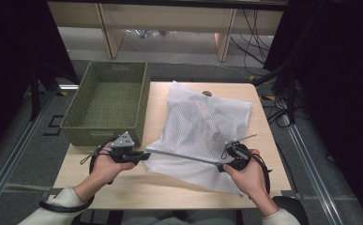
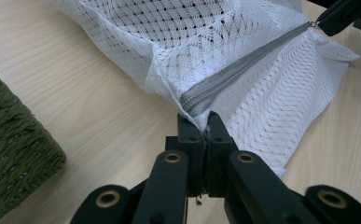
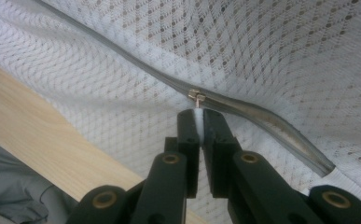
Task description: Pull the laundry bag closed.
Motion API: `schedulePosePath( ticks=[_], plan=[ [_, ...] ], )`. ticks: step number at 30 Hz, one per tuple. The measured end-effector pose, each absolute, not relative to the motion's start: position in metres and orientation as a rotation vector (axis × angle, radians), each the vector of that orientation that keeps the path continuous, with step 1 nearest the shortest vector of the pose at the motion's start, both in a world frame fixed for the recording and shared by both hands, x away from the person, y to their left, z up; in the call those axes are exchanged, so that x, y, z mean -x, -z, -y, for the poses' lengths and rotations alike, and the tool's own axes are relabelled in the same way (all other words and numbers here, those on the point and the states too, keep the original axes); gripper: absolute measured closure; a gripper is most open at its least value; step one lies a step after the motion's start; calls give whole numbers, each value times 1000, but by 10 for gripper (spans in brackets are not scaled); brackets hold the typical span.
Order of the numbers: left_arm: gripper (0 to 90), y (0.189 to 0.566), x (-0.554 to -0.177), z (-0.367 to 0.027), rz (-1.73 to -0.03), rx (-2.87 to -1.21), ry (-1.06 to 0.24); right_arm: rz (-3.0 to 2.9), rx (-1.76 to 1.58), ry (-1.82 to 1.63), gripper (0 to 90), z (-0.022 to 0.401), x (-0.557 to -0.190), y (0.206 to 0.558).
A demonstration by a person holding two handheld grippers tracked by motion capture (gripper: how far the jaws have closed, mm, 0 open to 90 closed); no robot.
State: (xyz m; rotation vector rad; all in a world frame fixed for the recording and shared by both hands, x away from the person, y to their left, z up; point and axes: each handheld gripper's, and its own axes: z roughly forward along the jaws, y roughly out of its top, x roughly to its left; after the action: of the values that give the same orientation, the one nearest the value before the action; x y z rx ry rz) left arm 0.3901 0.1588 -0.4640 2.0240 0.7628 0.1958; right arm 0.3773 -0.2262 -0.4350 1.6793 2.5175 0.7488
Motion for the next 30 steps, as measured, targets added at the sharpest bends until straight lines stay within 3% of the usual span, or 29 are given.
schedulePosePath(
  ticks=[30],
  plan=[
    [880, 463, -392, -163, -773, -2005, -223, -2500, -1735, -727, 871, 237, -375, 435]
  ],
)
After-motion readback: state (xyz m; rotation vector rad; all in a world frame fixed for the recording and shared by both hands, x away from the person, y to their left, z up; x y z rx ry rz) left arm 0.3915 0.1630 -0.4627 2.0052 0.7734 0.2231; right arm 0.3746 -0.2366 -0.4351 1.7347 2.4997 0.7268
